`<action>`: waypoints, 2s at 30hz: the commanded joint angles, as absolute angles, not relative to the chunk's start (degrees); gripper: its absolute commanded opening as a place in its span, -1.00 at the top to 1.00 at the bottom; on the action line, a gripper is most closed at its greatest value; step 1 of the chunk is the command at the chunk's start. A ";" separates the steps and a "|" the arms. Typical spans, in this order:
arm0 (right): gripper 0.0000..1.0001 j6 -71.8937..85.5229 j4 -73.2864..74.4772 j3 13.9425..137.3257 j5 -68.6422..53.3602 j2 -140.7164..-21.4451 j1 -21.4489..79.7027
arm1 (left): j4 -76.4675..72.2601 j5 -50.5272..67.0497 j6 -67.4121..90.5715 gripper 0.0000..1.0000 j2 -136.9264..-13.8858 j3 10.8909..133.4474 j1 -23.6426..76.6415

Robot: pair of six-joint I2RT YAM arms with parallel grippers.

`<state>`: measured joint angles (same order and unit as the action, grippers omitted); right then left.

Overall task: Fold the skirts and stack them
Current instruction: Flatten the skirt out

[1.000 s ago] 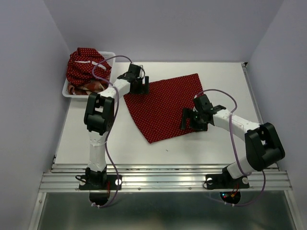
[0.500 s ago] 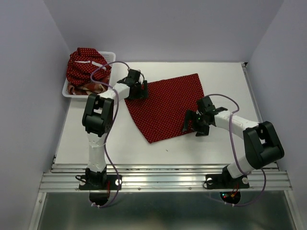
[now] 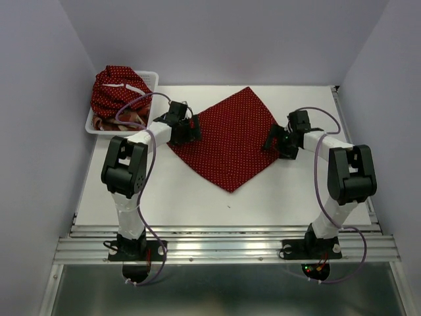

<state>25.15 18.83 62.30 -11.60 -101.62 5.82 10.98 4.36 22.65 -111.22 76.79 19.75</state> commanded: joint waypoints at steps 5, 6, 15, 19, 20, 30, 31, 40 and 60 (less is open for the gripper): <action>-1.00 20.22 18.72 72.76 -12.30 -110.73 3.78 | 11.16 5.89 23.29 -0.97 -107.58 74.10 19.34; -1.00 19.17 18.72 74.17 -12.48 -111.96 3.78 | 11.16 5.89 23.29 -0.97 -107.23 73.83 19.42; -1.00 13.81 19.42 93.32 -10.02 -125.85 3.25 | 10.02 8.09 24.08 -0.97 -105.82 71.54 19.42; -1.00 9.24 22.91 100.01 -10.19 -126.74 3.25 | 10.89 7.21 24.69 -0.97 -103.11 71.81 19.42; -1.00 9.23 24.24 100.89 -10.46 -125.96 3.25 | 10.90 6.60 24.70 -0.97 -103.10 71.63 19.34; -1.00 0.70 25.66 76.04 5.29 -96.43 16.59 | 17.84 -4.13 35.68 -0.97 -95.28 66.28 15.56; -1.00 -1.39 25.49 72.98 8.15 -93.54 21.31 | 17.75 -3.96 36.90 -0.97 -95.27 65.23 14.08; -1.00 1.76 24.61 65.48 6.07 -87.28 30.50 | 17.05 -7.29 43.76 -0.97 -101.07 66.88 11.43; -1.00 -7.47 23.65 62.14 15.65 -93.86 42.45 | 15.73 -9.05 43.86 1.00 -104.59 67.67 10.46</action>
